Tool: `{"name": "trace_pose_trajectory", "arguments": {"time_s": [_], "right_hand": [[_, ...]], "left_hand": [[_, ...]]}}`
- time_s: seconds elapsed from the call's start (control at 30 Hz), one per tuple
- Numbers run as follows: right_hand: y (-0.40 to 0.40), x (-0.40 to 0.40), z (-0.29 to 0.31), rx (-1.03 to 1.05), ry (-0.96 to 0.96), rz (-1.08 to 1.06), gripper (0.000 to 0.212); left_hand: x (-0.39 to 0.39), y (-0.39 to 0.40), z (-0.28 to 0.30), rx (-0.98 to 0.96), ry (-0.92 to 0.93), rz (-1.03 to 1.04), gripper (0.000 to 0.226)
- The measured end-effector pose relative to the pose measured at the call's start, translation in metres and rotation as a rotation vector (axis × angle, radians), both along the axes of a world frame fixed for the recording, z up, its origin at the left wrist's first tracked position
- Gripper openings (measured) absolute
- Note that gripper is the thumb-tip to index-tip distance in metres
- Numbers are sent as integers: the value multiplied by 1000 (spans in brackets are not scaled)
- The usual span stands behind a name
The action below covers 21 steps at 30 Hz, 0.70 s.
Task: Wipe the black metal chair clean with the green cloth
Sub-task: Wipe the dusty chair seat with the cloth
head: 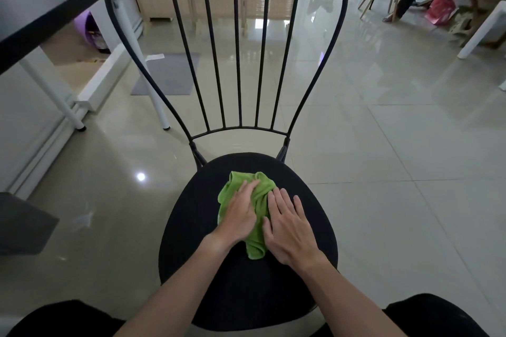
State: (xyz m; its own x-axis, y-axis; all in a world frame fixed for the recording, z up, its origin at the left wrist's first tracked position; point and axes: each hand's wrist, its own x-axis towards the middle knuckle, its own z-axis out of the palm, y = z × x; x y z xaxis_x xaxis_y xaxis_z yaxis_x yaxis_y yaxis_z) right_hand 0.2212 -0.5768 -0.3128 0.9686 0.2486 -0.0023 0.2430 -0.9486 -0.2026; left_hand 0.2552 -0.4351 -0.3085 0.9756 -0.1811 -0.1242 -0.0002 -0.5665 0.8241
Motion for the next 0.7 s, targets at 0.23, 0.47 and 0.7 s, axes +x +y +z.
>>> {"name": "trace_pose_trajectory", "arguments": {"time_s": [0.23,0.47,0.7], "right_hand": [[2,-11,1,-72,-30,-8,65],[5,-29,4,29,-133,45,15],[5,-43,10,57,-196,78,25]], "left_hand": [[-50,26,1,189,-146,-31,49],[-73,39,13,255,-146,62,65],[-79,38,28,564,-64,20,67]]}}
